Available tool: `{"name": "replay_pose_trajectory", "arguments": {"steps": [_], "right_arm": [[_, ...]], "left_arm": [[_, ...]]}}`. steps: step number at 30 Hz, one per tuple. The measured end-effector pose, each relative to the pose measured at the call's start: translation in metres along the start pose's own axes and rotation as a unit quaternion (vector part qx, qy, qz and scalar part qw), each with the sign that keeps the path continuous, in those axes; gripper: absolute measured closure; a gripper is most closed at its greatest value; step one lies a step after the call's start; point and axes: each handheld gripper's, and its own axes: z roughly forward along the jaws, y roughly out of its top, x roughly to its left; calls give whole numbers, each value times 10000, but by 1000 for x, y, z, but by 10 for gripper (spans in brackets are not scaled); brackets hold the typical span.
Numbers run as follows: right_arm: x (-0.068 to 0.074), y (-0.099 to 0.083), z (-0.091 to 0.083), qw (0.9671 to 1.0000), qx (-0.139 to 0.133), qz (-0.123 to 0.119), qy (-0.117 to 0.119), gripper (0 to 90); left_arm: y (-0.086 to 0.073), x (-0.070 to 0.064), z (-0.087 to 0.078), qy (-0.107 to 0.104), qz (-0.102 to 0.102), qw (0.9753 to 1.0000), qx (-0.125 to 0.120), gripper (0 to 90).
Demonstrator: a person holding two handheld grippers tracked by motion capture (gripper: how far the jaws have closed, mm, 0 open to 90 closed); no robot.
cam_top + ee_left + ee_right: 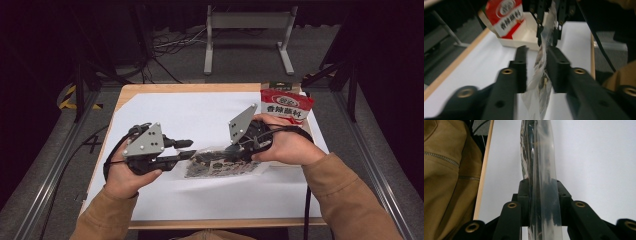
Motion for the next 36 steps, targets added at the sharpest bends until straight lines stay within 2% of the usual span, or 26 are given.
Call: {"name": "replay_pose_trajectory", "arguments": {"steps": [4,8,10,14,15,18,19,20,22,23,25,26,30,31,32,36], "right_arm": [[-2,-3,-8,9992,-321,134,-176,719],[-4,-6,-16,9965,-696,313,-328,719],[-4,-7,-19,9955,-793,356,-384,719],[-5,-9,-27,9906,-1159,479,-551,720],[-5,-9,-27,9906,-1159,479,-551,720],[-7,-12,-34,9854,-1411,581,-757,720],[-7,-12,-34,9854,-1411,581,-757,720],[-7,-13,-35,9840,-1474,586,-812,720],[-8,-16,-39,9800,-1636,642,-938,720],[-8,-19,-44,9755,-1808,702,-1035,720],[-9,-22,-48,9694,-2007,762,-1190,721],[-9,-22,-48,9694,-2007,762,-1190,721],[-10,-29,-57,9567,-2376,881,-1432,721],[-10,-30,-59,9536,-2458,914,-1477,721],[-10,-33,-62,9476,-2606,975,-1567,721],[-11,-40,-69,9331,-2925,1075,-1796,720]], "left_arm": [[-2,5,-17,160,-177,9992,-321,590],[-5,9,-31,310,-302,9978,-508,547],[-7,11,-36,384,-351,9969,-587,534],[-10,14,-43,488,-413,9961,-614,520],[-12,15,-45,532,-451,9955,-637,520],[-16,18,-52,619,-487,9947,-657,497],[-16,18,-52,619,-487,9947,-657,492],[-18,19,-55,659,-515,9944,-652,492],[-21,21,-59,724,-580,9936,-646,488],[-23,22,-61,737,-602,9934,-647,484],[-27,24,-63,791,-662,9929,-585,479],[-27,24,-63,791,-662,9929,-585,477],[-33,26,-61,774,-731,9930,-505,472],[-35,28,-60,704,-776,9932,-516,470],[-36,30,-60,700,-797,9930,-520,466],[-42,34,-59,721,-869,9925,-473,461]]}}
